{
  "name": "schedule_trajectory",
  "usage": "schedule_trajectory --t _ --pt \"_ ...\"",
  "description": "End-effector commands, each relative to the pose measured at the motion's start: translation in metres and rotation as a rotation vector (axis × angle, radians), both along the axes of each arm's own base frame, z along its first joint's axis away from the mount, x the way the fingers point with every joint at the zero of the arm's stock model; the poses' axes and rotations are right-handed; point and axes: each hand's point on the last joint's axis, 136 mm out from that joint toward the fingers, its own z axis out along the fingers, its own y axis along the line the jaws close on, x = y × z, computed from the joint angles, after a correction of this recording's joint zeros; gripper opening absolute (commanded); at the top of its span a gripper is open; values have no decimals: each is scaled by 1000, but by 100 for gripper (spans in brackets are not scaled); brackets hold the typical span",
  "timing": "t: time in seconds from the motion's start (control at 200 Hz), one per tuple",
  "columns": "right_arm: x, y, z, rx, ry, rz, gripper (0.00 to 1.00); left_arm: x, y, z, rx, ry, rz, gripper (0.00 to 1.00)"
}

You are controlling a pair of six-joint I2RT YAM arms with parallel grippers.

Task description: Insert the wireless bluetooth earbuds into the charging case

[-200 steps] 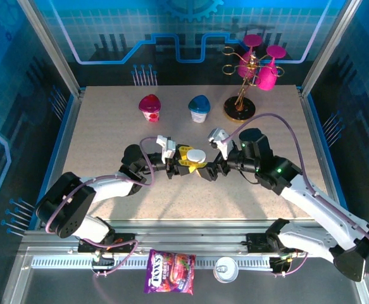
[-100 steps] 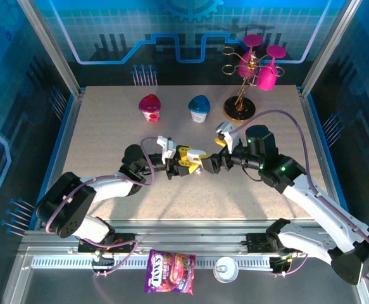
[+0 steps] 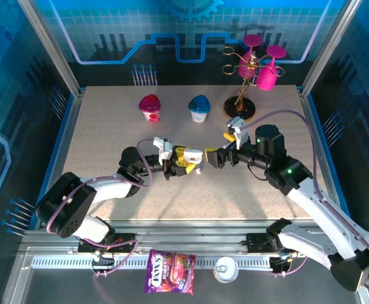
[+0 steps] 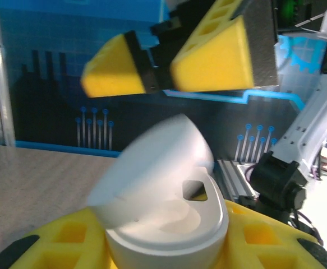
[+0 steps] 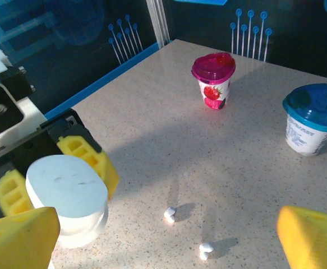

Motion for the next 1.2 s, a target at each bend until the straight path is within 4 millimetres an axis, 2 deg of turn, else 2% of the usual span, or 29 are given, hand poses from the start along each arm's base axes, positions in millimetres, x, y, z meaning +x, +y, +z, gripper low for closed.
schedule_trajectory --t 0.0,0.05,0.07,0.175,0.225,0.28,0.345,0.47,0.55,0.81,0.876,0.886,1.096,1.196 --pt "0 -11 5 53 0 -42 100 12 11 4 -32 -60 91 32" --pt "4 -18 1 56 27 -85 100 16 14 2 -29 -69 124 32" --pt "6 -21 -14 42 62 -103 100 17 16 2 -29 -73 134 32" --pt "13 -35 -43 -2 164 -196 99 22 22 2 -31 -82 175 32" --pt "14 -36 -57 -25 211 -207 98 22 23 3 -32 -83 179 32" --pt "12 -31 -64 -24 235 -176 97 22 24 3 -32 -79 175 32" --pt "7 -19 -61 8 222 -101 96 20 22 2 -31 -70 157 32" --pt "-10 8 -33 99 112 70 96 19 20 0 -26 -51 132 32" --pt "-16 19 -24 110 69 137 97 17 18 -2 -20 -43 111 32" --pt "-11 46 -18 44 23 196 97 14 16 2 -21 -44 80 32" --pt "-8 50 -27 21 40 197 97 13 16 2 -17 -42 78 32" --pt "-6 51 -18 28 24 197 97 12 16 2 -16 -42 75 32" --pt "6 56 -22 -14 24 171 97 9 16 3 -18 -38 64 32" --pt "6 59 -24 -29 20 186 96 8 16 5 -21 -37 59 32"
